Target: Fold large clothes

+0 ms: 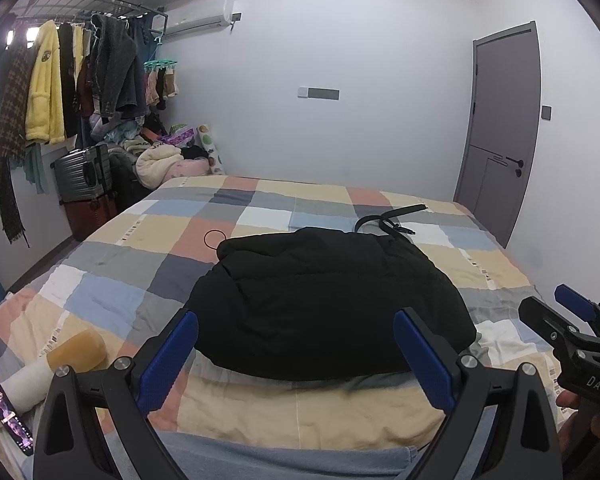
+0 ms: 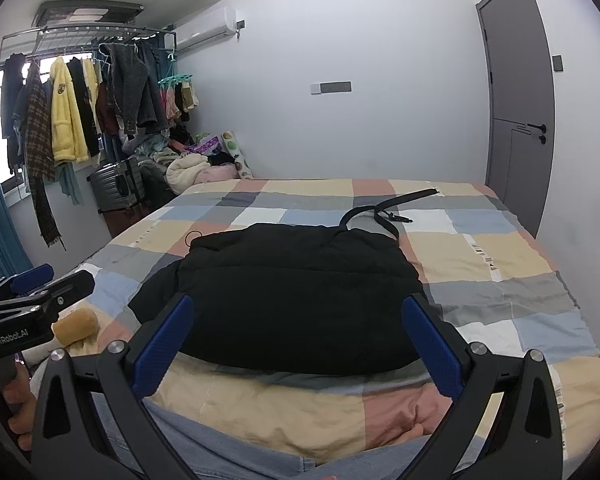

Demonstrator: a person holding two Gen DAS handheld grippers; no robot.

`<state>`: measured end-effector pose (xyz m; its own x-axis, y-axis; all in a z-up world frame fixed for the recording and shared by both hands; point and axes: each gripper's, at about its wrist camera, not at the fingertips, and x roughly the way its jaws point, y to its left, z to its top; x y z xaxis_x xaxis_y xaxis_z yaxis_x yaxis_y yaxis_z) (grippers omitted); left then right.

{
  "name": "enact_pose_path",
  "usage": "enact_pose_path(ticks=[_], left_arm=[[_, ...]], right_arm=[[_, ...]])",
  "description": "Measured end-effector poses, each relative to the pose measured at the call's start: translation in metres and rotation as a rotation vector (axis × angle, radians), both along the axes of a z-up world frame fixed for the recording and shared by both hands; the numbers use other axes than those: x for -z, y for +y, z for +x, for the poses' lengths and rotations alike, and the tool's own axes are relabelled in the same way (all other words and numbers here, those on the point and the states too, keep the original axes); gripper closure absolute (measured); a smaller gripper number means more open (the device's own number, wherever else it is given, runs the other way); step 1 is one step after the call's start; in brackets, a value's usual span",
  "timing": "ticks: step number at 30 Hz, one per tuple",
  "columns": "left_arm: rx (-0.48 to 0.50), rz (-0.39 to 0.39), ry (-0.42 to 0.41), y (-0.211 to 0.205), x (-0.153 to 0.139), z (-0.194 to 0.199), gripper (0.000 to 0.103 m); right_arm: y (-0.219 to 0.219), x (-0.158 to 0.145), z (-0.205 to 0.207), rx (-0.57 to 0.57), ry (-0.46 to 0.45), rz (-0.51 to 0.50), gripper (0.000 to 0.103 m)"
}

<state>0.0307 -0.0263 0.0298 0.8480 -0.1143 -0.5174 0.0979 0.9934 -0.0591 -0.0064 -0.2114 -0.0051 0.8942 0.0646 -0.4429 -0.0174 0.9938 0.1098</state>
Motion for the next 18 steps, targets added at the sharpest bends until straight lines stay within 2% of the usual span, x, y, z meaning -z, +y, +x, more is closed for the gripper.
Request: enact_pose_path(ticks=[18], left_arm=[[0.006, 0.001, 0.007, -0.0036, 0.0049, 0.003, 0.004]], right_arm=[[0.0032, 0.0009, 0.0022, 0.012, 0.006, -0.005, 0.0]])
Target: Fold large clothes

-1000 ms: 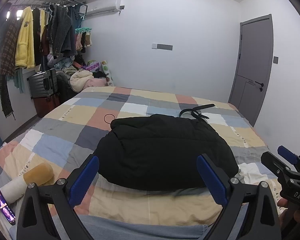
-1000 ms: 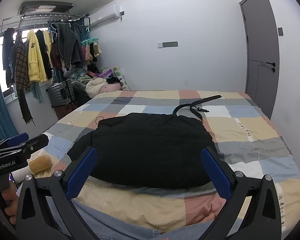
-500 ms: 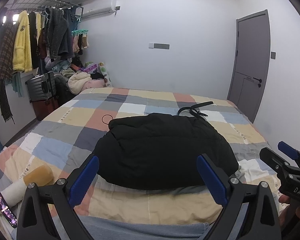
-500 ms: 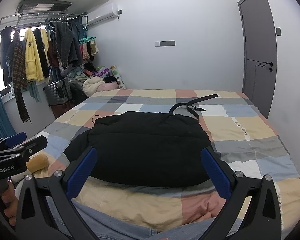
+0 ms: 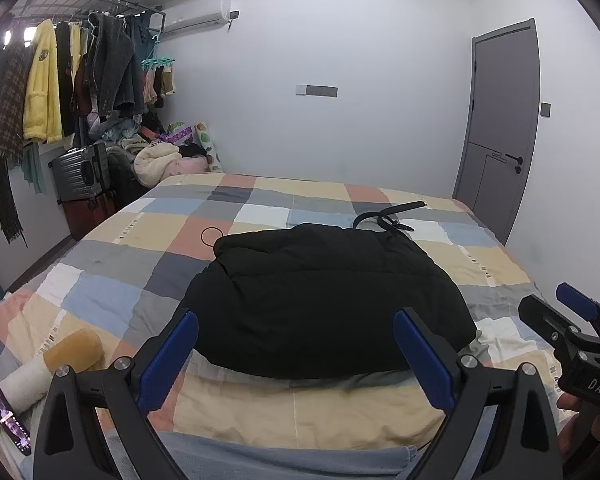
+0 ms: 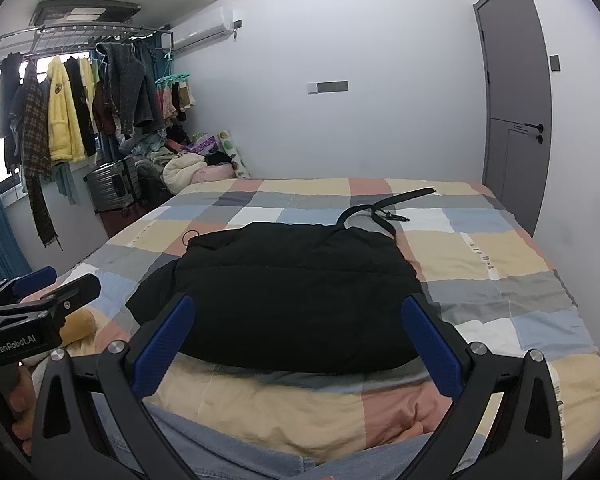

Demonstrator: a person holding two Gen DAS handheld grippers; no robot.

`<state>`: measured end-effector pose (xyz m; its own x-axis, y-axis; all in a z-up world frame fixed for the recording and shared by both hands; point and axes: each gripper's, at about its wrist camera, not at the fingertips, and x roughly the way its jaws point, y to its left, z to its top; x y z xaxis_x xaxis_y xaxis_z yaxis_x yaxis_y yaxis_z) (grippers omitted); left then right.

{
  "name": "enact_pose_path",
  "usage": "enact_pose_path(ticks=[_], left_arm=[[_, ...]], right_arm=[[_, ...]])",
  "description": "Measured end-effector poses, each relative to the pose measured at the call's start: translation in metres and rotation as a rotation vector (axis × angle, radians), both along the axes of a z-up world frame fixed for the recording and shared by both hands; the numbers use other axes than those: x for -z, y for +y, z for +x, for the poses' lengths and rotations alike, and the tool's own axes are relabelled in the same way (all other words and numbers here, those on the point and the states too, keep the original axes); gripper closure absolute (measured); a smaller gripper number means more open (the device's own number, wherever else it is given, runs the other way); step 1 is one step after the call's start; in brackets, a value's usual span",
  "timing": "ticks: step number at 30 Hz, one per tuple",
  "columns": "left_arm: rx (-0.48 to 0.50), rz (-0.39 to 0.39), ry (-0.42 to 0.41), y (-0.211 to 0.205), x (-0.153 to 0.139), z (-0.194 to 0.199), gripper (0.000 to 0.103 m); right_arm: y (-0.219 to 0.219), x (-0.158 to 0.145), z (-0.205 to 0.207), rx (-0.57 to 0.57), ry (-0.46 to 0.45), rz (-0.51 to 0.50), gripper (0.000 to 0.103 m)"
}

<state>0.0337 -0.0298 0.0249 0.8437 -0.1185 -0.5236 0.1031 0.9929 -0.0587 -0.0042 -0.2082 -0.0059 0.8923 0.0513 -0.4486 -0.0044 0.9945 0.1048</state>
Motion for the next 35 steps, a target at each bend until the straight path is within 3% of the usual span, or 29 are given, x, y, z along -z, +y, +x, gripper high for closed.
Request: enact_pose_path(ticks=[35], left_arm=[[-0.009, -0.006, 0.013, 0.002, 0.003, 0.004, 0.004]], right_arm=[[-0.004, 0.011, 0.002, 0.011, 0.013, -0.008, 0.0]])
